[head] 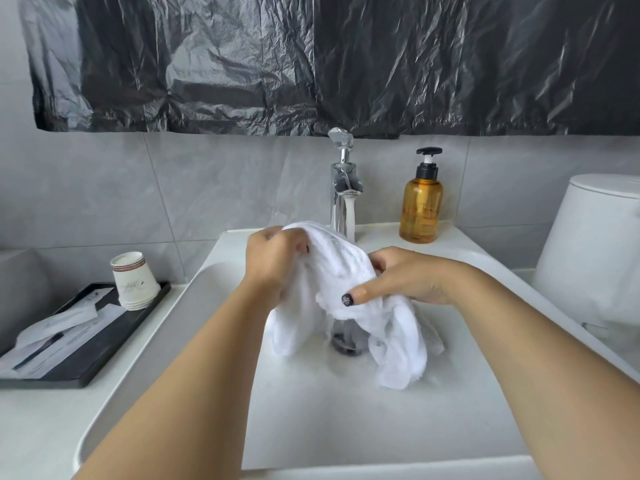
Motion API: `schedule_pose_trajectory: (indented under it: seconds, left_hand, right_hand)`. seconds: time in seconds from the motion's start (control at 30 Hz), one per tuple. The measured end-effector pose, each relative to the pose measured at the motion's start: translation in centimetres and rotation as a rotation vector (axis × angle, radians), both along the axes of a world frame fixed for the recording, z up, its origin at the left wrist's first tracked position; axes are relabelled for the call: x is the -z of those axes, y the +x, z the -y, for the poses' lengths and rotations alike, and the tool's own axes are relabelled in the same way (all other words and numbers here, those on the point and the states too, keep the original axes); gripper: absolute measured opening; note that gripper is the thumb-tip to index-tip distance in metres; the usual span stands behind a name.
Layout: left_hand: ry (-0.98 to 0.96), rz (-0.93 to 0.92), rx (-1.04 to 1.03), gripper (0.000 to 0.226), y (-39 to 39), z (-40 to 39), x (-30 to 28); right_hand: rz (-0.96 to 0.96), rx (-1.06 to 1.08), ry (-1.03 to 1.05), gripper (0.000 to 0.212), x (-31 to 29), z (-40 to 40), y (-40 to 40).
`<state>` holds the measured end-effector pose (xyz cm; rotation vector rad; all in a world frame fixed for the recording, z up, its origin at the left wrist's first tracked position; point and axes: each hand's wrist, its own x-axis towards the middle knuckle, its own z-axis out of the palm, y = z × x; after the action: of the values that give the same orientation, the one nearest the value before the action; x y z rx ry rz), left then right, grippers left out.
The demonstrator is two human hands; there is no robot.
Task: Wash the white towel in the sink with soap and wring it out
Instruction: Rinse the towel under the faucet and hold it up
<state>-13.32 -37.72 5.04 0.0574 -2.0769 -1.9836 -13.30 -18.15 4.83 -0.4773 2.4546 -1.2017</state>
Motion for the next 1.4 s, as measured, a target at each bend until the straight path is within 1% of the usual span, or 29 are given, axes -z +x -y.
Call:
schedule_pose_trajectory:
  seconds: [0.07,0.13,0.17,0.2,0.23,0.27,0.33,0.4,0.47,0.53,0.57,0.6,0.63,0.67,0.7,0.73,0.77,0.8,0.83,0.9,0.97,1.0,1.07,1.1,1.13,1.17,1.23,1.33,1.4]
  left_hand:
    - [0.120,-0.007,-0.038,0.015,0.0,0.3,-0.2]
    - [0.141,-0.001,-0.066,0.011,0.0,0.2,-0.4]
    - [0.126,0.006,-0.068,0.018,-0.1,0.1,-0.3]
    - [0.108,0.006,-0.057,0.026,-0.3,0.1,-0.2]
    - [0.093,0.001,-0.036,0.031,-0.3,-0.1,-0.2]
    - [0.087,-0.013,-0.012,0.032,-0.6,-0.2,-0.2]
    - [0.058,-0.047,0.017,0.027,-0.8,-0.5,-0.1]
    - [-0.070,-0.086,0.046,0.017,-1.0,-0.5,0.0]
    - [-0.281,-0.079,0.114,0.015,-1.1,-0.5,0.3]
    - [-0.412,0.001,0.268,0.032,-1.1,-0.5,1.0]
    - [-0.438,0.029,0.391,0.041,-1.1,-0.8,1.4]
    - [-0.443,0.024,0.519,0.049,-1.1,-1.2,1.9]
    - [-0.430,-0.002,0.620,0.056,-0.9,-1.8,2.5]
    - [-0.417,-0.040,0.677,0.064,-0.6,-2.4,2.8]
    - [-0.384,-0.078,0.696,0.070,-0.3,-3.0,3.1]
    - [-0.327,-0.105,0.696,0.072,-0.1,-3.4,3.2]
    - [-0.256,-0.102,0.701,0.070,0.0,-3.6,3.2]
    - [-0.193,-0.068,0.720,0.066,0.0,-3.7,3.3]
    - [-0.155,-0.016,0.746,0.059,0.1,-3.6,3.3]
    - [-0.147,0.122,0.786,0.048,0.1,-3.3,3.5]
    - [-0.177,0.236,0.784,0.046,0.1,-3.2,3.7]
    - [-0.184,0.278,0.772,0.047,0.2,-3.3,3.8]
    - [-0.191,0.319,0.743,0.044,0.3,-3.5,4.0]
    - [-0.196,0.325,0.740,0.040,0.5,-3.7,4.1]
    - [-0.194,0.333,0.742,0.037,0.7,-3.8,4.2]
    - [-0.186,0.342,0.742,0.035,0.8,-3.8,4.4]
    - [-0.135,0.352,0.760,0.038,0.9,-3.6,4.7]
    - [-0.003,0.369,0.764,0.039,0.8,-3.0,4.6]
    - [-0.004,0.361,0.752,0.038,0.7,-3.0,4.4]
  right_hand:
    - [-0.058,0.032,0.050,0.062,0.0,0.0,-0.1]
    - [-0.171,0.145,0.073,0.047,-0.1,0.0,-0.7]
    - [-0.234,0.222,0.058,0.034,-0.2,-0.3,-1.0]
    - [-0.303,0.306,0.024,0.025,-0.3,-0.6,-1.2]
    - [-0.369,0.383,-0.018,0.021,-0.5,-1.0,-1.4]
    - [-0.420,0.452,-0.058,0.021,-0.6,-1.3,-1.7]
    - [-0.465,0.560,-0.181,0.019,-0.9,-1.6,-1.9]
    - [-0.418,0.608,-0.397,0.016,-1.1,-1.5,-1.7]
    - [-0.286,0.619,-0.615,0.017,-1.0,-1.2,-1.6]
    - [-0.146,0.572,-0.771,0.027,-0.4,-0.3,-1.6]
    - [-0.086,0.545,-0.827,0.037,-0.2,0.2,-1.5]
    - [-0.027,0.518,-0.878,0.049,-0.1,0.8,-1.4]
    - [0.026,0.470,-0.927,0.052,-0.1,1.3,-1.3]
    - [0.047,0.440,-0.966,0.040,-0.2,1.6,-1.1]
    - [0.072,0.411,-0.988,0.018,-0.5,1.8,-0.8]
    - [0.102,0.402,-1.026,0.017,-0.6,1.7,-0.9]
    - [0.104,0.422,-1.078,0.033,-0.6,1.7,-1.1]
    - [0.110,0.419,-1.132,0.040,-0.5,1.7,-0.9]
    - [0.118,0.419,-1.146,0.036,-0.3,1.9,-1.0]
    - [0.168,0.413,-1.114,0.013,0.1,2.4,-1.2]
    - [0.258,0.366,-1.057,0.009,0.5,2.6,-1.1]
    - [0.257,0.345,-0.994,0.008,0.6,2.6,-1.2]
    - [0.140,0.351,-0.763,0.012,1.2,2.5,-1.6]
    - [0.092,0.375,-0.664,0.025,1.5,2.6,-1.6]
    - [0.077,0.384,-0.613,0.036,1.7,2.7,-1.6]
    - [0.075,0.369,-0.615,0.038,1.8,3.0,-1.6]
    - [0.042,0.328,-0.624,0.031,1.7,3.7,-1.8]
    - [-0.022,0.355,-0.643,0.031,1.0,4.5,-2.4]
    - [0.007,0.376,-0.682,0.026,1.0,4.7,-3.0]
